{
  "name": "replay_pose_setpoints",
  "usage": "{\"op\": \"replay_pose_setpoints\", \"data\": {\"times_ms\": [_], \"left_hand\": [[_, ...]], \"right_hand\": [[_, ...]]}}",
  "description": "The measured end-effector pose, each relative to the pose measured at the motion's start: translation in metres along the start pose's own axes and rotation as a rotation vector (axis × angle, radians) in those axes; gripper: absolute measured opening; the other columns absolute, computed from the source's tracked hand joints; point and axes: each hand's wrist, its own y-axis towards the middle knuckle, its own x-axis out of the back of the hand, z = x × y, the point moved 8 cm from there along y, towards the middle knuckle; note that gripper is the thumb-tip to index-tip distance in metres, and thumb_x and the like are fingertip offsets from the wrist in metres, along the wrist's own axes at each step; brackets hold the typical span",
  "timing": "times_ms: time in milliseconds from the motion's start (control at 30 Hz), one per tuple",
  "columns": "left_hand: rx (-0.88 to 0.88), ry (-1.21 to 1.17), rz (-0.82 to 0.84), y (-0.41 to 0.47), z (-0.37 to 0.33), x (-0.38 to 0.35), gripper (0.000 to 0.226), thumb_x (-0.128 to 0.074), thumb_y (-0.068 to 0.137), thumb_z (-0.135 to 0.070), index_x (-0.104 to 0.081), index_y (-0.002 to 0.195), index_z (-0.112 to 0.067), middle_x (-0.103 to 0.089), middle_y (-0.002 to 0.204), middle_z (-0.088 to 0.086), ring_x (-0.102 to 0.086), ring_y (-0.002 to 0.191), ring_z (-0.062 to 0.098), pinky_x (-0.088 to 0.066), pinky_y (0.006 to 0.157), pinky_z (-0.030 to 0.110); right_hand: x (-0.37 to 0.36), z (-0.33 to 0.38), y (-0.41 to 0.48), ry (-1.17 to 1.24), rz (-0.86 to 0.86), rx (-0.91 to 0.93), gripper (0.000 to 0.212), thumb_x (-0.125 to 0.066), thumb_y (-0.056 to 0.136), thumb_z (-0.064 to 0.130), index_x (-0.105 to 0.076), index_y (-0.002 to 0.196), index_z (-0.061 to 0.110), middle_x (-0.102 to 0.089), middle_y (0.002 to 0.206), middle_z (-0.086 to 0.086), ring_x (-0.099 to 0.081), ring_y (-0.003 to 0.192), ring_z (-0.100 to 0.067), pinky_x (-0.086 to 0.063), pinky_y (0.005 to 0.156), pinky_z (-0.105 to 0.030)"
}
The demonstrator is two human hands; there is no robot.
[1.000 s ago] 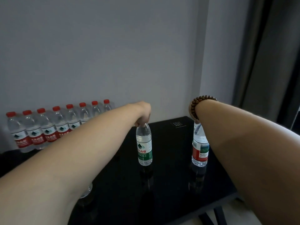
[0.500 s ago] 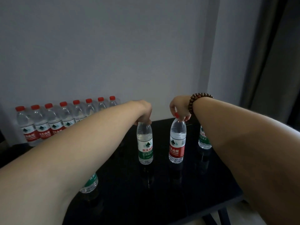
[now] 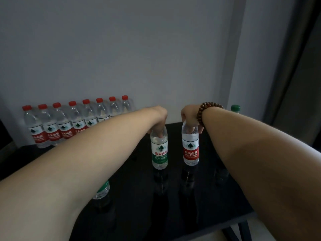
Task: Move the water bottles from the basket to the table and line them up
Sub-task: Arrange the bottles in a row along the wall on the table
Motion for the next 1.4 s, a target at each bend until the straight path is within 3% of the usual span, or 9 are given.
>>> {"op": "replay_pose_setpoints", "data": {"times_ms": [133, 300, 467, 600, 867, 1000, 1133, 1400], "left_hand": [[0.013, 0.041, -0.048, 0.003, 0.012, 0.002, 0.031, -0.080, 0.088, -0.033, -0.061, 0.090, -0.009, -0.070, 0.083, 0.005, -0.071, 0.088, 0.021, -0.059, 0.082, 0.032], [0.068, 0.068, -0.060, 0.023, 0.043, 0.001, 0.036, -0.078, 0.090, -0.029, -0.066, 0.115, -0.007, -0.064, 0.089, 0.006, -0.065, 0.089, 0.022, -0.056, 0.082, 0.030], [0.119, 0.083, -0.074, 0.054, 0.078, -0.006, 0.041, -0.080, 0.088, -0.025, -0.065, 0.121, -0.004, -0.070, 0.118, 0.011, -0.068, 0.107, 0.027, -0.056, 0.096, 0.036], [0.128, 0.083, -0.099, 0.075, 0.098, -0.006, 0.046, -0.081, 0.087, -0.021, -0.063, 0.124, -0.002, -0.067, 0.121, 0.013, -0.067, 0.110, 0.029, -0.056, 0.097, 0.037], [0.100, 0.032, -0.165, 0.112, 0.125, -0.002, 0.057, -0.082, 0.086, -0.024, -0.056, 0.133, -0.006, -0.066, 0.121, 0.011, -0.065, 0.106, 0.028, -0.055, 0.084, 0.035], [0.087, 0.040, -0.177, 0.130, 0.138, -0.002, 0.065, -0.083, 0.085, -0.028, -0.050, 0.137, -0.006, -0.064, 0.127, 0.012, -0.064, 0.112, 0.030, -0.056, 0.092, 0.038], [0.047, 0.033, -0.188, 0.144, 0.147, -0.001, 0.066, -0.082, 0.085, -0.031, -0.049, 0.136, -0.007, -0.062, 0.126, 0.011, -0.063, 0.111, 0.030, -0.054, 0.088, 0.037], [-0.009, 0.082, -0.221, 0.168, 0.155, -0.001, 0.077, -0.086, 0.081, -0.033, -0.042, 0.140, -0.010, -0.059, 0.127, 0.009, -0.062, 0.112, 0.029, -0.056, 0.094, 0.041]], "right_hand": [[-0.005, 0.020, 0.013, 0.018, -0.008, 0.102, 0.047, -0.075, 0.089, 0.007, -0.057, 0.132, 0.008, -0.058, 0.131, -0.015, -0.062, 0.106, -0.028, -0.056, 0.098, -0.044], [-0.010, 0.041, 0.041, 0.071, -0.120, 0.181, 0.050, -0.071, 0.089, 0.004, -0.051, 0.133, 0.015, -0.057, 0.126, -0.010, -0.055, 0.096, -0.021, -0.052, 0.079, -0.031], [-0.018, 0.064, 0.069, 0.064, -0.088, 0.244, 0.066, -0.084, 0.079, 0.008, -0.045, 0.131, 0.016, -0.053, 0.114, -0.004, -0.054, 0.101, -0.023, -0.051, 0.081, -0.034], [-0.015, 0.068, 0.095, 0.108, -0.155, 0.262, 0.061, -0.085, 0.079, 0.013, -0.047, 0.127, 0.017, -0.057, 0.112, -0.003, -0.057, 0.097, -0.021, -0.049, 0.075, -0.031], [-0.015, 0.114, 0.174, 0.152, -0.254, 0.337, 0.064, -0.085, 0.080, 0.017, -0.046, 0.130, 0.020, -0.062, 0.116, -0.006, -0.060, 0.095, -0.024, -0.055, 0.077, -0.036], [-0.012, 0.132, 0.222, 0.157, -0.271, 0.336, 0.069, -0.086, 0.080, 0.020, -0.044, 0.134, 0.019, -0.061, 0.121, -0.010, -0.056, 0.094, -0.024, -0.051, 0.077, -0.037], [-0.010, 0.142, 0.258, 0.182, -0.290, 0.315, 0.072, -0.086, 0.080, 0.019, -0.042, 0.137, 0.020, -0.062, 0.121, -0.011, -0.057, 0.095, -0.025, -0.054, 0.081, -0.039], [-0.013, 0.161, 0.296, 0.232, -0.344, 0.374, 0.064, -0.077, 0.085, 0.018, -0.040, 0.137, 0.020, -0.061, 0.107, -0.012, -0.059, 0.086, -0.027, -0.049, 0.070, -0.037]]}}
